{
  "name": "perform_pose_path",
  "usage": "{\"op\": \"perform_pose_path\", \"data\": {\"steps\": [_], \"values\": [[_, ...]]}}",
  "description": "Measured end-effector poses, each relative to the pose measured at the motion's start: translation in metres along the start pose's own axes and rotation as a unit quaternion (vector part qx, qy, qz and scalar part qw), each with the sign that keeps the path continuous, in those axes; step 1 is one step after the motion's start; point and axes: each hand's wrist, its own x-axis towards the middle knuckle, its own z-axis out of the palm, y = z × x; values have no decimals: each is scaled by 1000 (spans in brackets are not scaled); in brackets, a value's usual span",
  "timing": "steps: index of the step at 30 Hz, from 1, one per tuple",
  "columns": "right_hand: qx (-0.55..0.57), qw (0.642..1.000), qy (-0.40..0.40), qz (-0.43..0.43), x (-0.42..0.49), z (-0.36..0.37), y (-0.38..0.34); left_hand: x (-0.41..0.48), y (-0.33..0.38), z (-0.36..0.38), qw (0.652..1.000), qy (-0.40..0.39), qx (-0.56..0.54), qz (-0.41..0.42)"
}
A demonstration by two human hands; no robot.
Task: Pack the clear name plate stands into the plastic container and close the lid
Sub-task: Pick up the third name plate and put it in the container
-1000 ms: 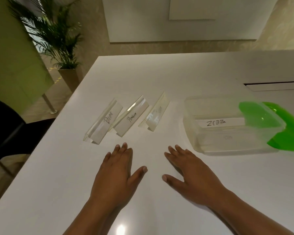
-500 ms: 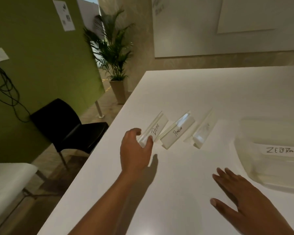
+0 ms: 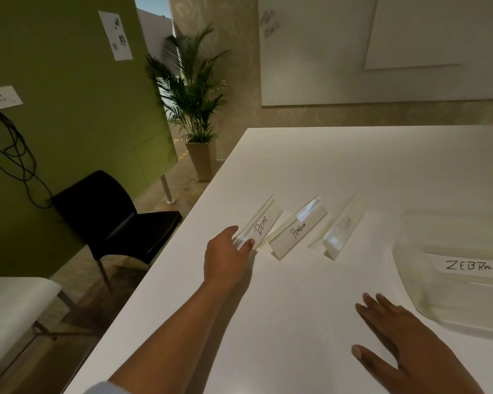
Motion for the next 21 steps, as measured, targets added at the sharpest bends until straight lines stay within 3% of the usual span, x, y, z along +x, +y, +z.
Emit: {"op": "perform_pose_path", "data": {"steps": [11, 21], "values": [[4, 1000, 17, -5, -3, 3, 1, 0, -6, -8, 999, 39, 10, 16], [17, 1000, 21, 5, -7, 2, -3, -27, -32, -79, 992, 85, -87, -37]]}}
